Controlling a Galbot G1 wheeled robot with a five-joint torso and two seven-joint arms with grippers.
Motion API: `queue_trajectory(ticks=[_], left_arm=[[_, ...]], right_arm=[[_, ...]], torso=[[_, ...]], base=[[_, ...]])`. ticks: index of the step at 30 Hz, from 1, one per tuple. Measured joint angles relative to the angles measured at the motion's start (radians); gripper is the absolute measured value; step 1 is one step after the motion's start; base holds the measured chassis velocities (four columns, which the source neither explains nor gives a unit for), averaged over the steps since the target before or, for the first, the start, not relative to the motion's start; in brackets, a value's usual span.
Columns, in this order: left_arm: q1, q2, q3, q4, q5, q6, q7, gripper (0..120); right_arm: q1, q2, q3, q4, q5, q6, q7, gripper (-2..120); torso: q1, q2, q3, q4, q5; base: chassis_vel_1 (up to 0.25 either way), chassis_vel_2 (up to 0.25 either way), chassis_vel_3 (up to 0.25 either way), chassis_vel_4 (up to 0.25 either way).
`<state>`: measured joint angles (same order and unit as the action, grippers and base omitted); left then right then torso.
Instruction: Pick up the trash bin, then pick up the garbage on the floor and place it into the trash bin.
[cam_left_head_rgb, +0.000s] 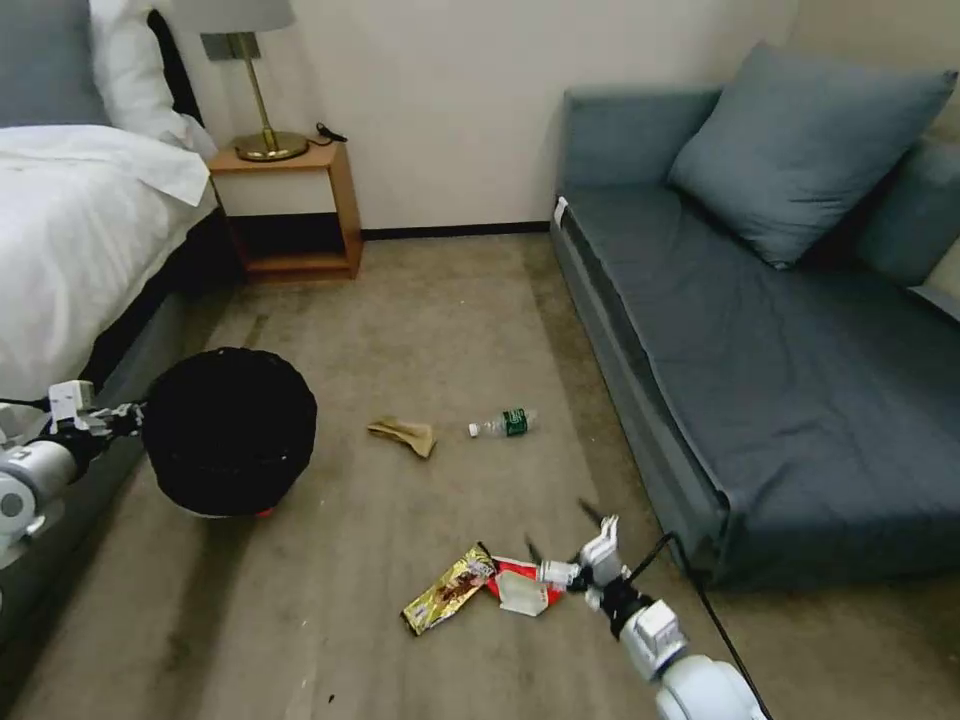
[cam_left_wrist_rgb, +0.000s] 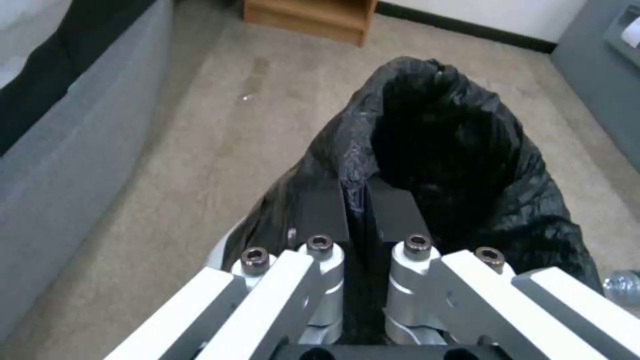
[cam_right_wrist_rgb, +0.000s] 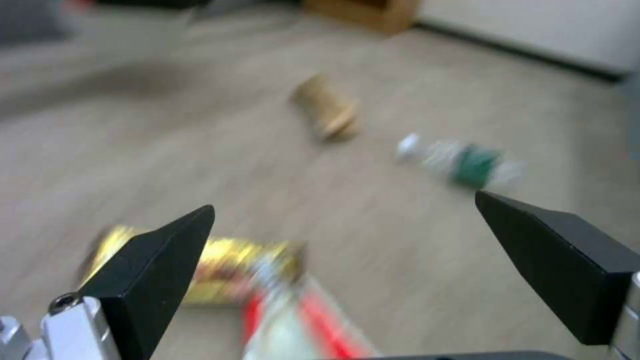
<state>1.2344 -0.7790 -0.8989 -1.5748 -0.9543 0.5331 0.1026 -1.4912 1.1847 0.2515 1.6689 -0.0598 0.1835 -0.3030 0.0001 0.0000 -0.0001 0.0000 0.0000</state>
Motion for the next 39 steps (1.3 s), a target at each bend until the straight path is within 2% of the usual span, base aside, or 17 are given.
queue_trajectory(ticks=[7, 13, 15, 18, 19, 22, 23, 27, 28, 32, 33, 37, 38, 39], left_arm=[[0.0, -0.005, 0.007, 0.0, 0.01, 0.0, 0.001, 4], [0.005, -0.003, 0.012, -0.024, 0.012, 0.003, 0.001, 4], [0.006, -0.002, 0.012, -0.027, 0.012, 0.004, 0.001, 4], [0.009, 0.0, 0.013, -0.033, 0.012, 0.008, 0.0, 4], [0.009, 0.0, 0.013, -0.033, 0.012, 0.008, 0.0, 4], [0.009, 0.0, 0.015, -0.04, 0.012, 0.011, -0.002, 4], [0.009, 0.0, 0.015, -0.04, 0.012, 0.011, -0.002, 4], [0.008, 0.0, 0.021, -0.038, 0.013, 0.011, -0.002, 4], [0.008, 0.0, 0.021, -0.038, 0.013, 0.011, -0.002, 4], [0.006, -0.001, 0.026, -0.038, 0.014, 0.011, -0.002, 4], [0.006, -0.001, 0.026, -0.038, 0.014, 0.011, -0.002, 4], [0.007, -0.001, 0.027, -0.041, 0.015, 0.011, -0.002, 4], [0.007, -0.001, 0.027, -0.041, 0.015, 0.011, -0.002, 4], [0.007, -0.001, 0.027, -0.041, 0.015, 0.011, -0.002, 4]], right_arm=[[0.099, -0.024, -0.066, -0.124, 0.012, -0.014, -0.054, 100], [0.224, -0.029, -0.133, -0.283, 0.05, -0.035, -0.104, 100], [0.243, -0.025, -0.142, -0.308, 0.053, -0.036, -0.107, 96], [0.297, -0.005, -0.161, -0.383, 0.062, -0.04, -0.112, 83], [0.297, -0.005, -0.161, -0.383, 0.062, -0.04, -0.112, 83], [0.326, 0.007, -0.167, -0.431, 0.054, -0.039, -0.118, 67], [0.326, 0.007, -0.167, -0.431, 0.054, -0.039, -0.118, 67], [0.338, 0.013, -0.173, -0.468, 0.025, -0.03, -0.118, 48], [0.338, 0.013, -0.173, -0.468, 0.025, -0.03, -0.118, 48], [0.359, 0.027, -0.174, -0.512, 0.001, -0.018, -0.111, 30], [0.359, 0.027, -0.174, -0.512, 0.001, -0.018, -0.111, 30], [0.369, 0.03, -0.174, -0.531, -0.002, -0.009, -0.102, 13], [0.369, 0.03, -0.174, -0.531, -0.002, -0.009, -0.102, 13], [0.369, 0.03, -0.176, -0.532, -0.002, -0.009, -0.101, 7]], torso=[[0.0, 0.0, 0.0, 0.0003, 0.0], [0.0, 0.0, 0.0, -0.0001, 0.0], [0.0, 0.0, 0.0, -0.0001, 0.0001], [0.0, 0.0, 0.0, 0.0, 0.0001], [0.0, 0.0, 0.0, 0.0, 0.0001], [0.0, 0.0, 0.0, 0.0, 0.0001], [0.0, 0.0, 0.0, 0.0, 0.0001], [0.0, 0.0, 0.0, -0.0001, 0.0], [0.0, 0.0, 0.0, -0.0001, 0.0], [0.0, 0.0, 0.0, 0.0, 0.0], [0.0, 0.0, 0.0, 0.0, 0.0], [0.0, 0.0, 0.0, -0.0001, 0.0], [0.0, 0.0, 0.0, -0.0001, 0.0], [0.0, 0.0, 0.0, 0.0, 0.0]], base=[[0.033, -0.026, -0.015, 0.025], [0.0, 0.0, 0.0, 0.0], [0.0, 0.0, 0.0, 0.0], [0.0, 0.0, 0.0, 0.0], [0.0, 0.0, 0.0, 0.0], [0.0, 0.0, 0.0, 0.0], [0.0, 0.0, 0.0, 0.0], [0.0, 0.0, 0.0, 0.0], [0.0, 0.0, 0.0, 0.0], [0.0, 0.0, 0.0, 0.0], [0.0, 0.0, 0.0, 0.0], [0.0, 0.0, 0.0, 0.0], [0.0, 0.0, 0.0, 0.0], [0.0, 0.0, 0.0, 0.0]])
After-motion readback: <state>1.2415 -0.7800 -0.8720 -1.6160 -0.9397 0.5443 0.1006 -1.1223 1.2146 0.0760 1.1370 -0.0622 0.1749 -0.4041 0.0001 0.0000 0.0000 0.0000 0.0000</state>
